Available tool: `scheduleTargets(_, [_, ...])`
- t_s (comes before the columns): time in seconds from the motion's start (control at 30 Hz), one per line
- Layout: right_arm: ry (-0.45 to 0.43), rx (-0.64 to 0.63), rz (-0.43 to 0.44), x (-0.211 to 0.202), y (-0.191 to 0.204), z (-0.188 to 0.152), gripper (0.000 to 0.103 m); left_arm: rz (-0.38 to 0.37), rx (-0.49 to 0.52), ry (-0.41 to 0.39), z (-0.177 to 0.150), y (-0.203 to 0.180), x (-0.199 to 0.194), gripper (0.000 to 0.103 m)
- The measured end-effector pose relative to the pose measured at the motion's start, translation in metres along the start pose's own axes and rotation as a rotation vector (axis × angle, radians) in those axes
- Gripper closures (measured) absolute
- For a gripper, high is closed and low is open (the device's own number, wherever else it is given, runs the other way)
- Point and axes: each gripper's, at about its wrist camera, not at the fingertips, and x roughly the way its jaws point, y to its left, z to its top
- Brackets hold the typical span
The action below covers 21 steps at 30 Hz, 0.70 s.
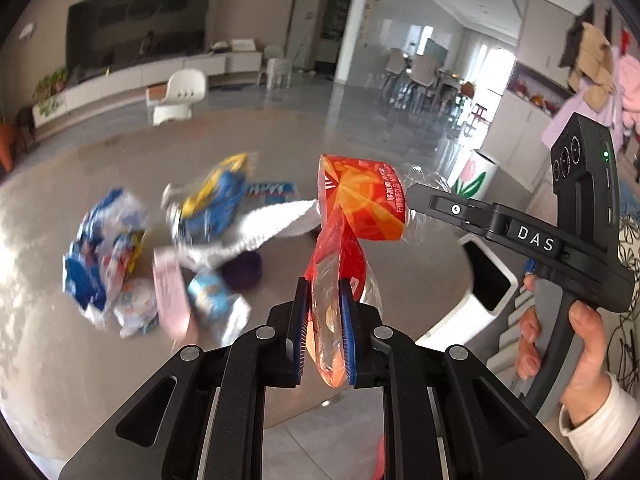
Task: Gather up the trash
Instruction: 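Carry both bottles over the white bin and open both tools to drop them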
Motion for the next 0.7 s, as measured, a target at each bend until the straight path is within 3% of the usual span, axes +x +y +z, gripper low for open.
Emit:
scheduleTargets(0.57, [-0.173, 0.033, -0.111, -0.098, -0.061, 0.023, 0.064, -0.070, 0.121, -0.049, 0.044, -0.094, -0.001, 0.089])
scheduleTargets(0.7, [-0.174, 0.041, -0.143, -0.107, -0.084, 0.031, 0.064, -0.093, 0.154, -0.058, 0.053, -0.121, 0.007, 0.089])
